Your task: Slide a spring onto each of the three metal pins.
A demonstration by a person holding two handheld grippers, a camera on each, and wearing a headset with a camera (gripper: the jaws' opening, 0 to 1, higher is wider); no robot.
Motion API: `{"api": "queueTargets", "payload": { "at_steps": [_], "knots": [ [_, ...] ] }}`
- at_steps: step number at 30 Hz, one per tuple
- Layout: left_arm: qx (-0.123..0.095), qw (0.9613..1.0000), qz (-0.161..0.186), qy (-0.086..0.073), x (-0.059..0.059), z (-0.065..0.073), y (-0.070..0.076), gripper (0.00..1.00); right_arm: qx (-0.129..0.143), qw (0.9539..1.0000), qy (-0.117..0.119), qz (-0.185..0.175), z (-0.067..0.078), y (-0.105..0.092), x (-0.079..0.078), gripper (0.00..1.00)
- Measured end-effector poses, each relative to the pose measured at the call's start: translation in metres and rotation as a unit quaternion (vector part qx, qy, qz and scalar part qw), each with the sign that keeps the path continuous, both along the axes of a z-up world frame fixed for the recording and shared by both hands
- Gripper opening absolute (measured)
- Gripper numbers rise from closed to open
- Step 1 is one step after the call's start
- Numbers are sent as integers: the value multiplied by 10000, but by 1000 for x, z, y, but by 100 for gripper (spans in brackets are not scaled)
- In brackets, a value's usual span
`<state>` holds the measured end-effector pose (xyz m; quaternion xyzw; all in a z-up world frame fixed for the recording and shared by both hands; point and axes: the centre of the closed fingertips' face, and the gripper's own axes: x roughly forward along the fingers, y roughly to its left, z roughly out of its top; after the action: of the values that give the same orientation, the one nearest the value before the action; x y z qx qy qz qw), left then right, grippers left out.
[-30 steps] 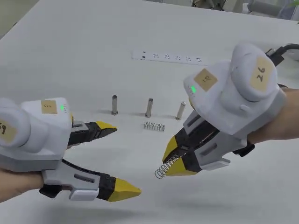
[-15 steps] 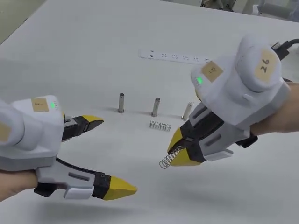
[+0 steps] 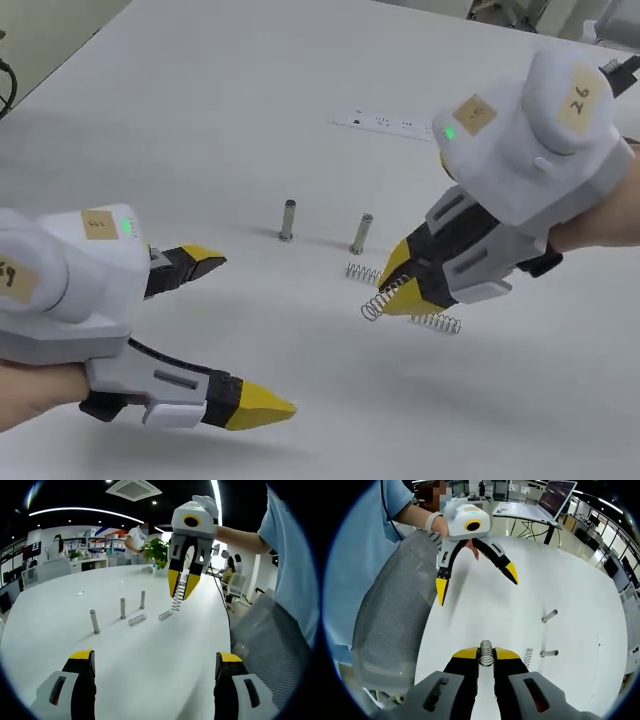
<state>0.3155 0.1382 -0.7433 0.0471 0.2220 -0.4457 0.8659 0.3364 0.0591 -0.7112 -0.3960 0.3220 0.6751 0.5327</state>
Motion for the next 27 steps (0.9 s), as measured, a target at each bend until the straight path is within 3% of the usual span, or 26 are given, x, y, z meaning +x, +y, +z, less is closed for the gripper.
{"api": "queueTargets", "payload": {
  "at_steps": [15, 27],
  "knots": [
    [21, 9999, 143, 56, 2, -6, 12, 95, -305, 9985, -180, 410, 2, 21, 42, 7],
    [-2, 9997, 242, 84, 2, -10, 17, 95, -420, 9947, -564, 748, 15, 54, 80, 7]
  ]
}}
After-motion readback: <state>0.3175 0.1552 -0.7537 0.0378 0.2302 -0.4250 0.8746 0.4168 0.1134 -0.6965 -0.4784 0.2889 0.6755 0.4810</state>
